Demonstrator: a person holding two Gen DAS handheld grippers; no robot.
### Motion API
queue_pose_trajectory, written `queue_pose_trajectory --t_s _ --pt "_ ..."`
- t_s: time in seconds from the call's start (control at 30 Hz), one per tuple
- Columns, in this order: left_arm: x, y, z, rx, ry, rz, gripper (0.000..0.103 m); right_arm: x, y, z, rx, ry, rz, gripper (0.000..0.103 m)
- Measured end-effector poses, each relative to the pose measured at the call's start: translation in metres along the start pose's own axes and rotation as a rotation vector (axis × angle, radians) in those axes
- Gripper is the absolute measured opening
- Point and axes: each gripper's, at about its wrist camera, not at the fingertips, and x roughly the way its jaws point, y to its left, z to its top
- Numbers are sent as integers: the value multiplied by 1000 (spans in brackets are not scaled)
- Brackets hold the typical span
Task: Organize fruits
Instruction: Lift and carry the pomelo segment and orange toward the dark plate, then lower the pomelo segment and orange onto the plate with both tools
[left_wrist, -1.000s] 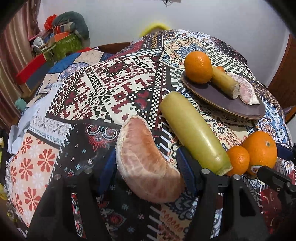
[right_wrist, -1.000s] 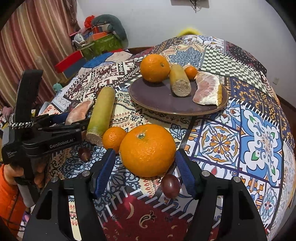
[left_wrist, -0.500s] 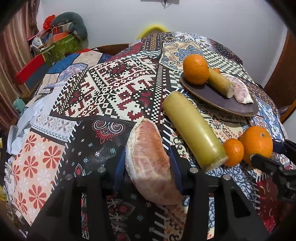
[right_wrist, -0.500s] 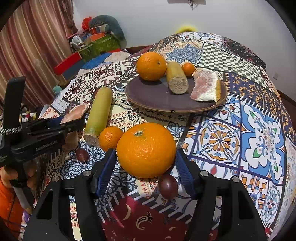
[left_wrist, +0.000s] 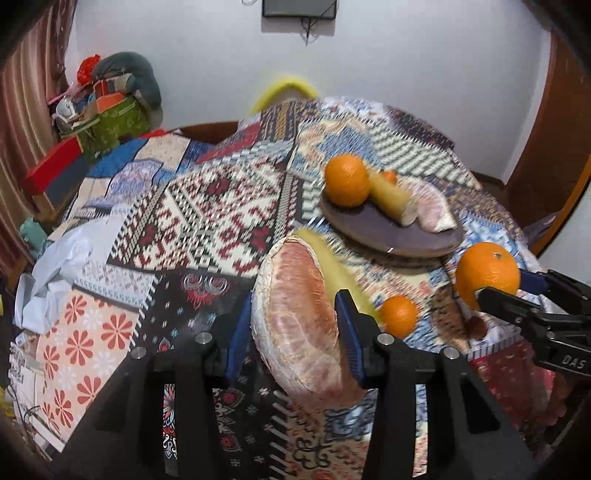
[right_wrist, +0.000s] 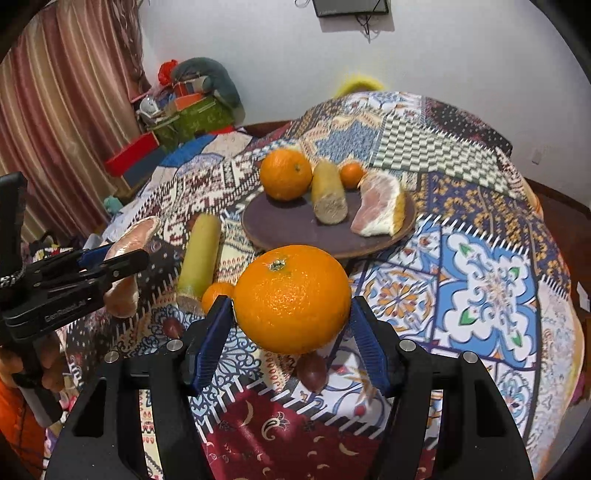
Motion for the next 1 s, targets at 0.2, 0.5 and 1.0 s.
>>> queue_pose_trajectory --t_s 0.2,0.5,1.0 --pt "-15 -15 17 19 -57 -38 45 -17 -5 12 -6 -58 -29 62" --pt "-13 -35 44 19 -106 -80 45 -27 -21 33 6 -128 -58 62" --pt "23 -52 80 25 -125 -110 45 -5 -50 59 40 -146 -55 62"
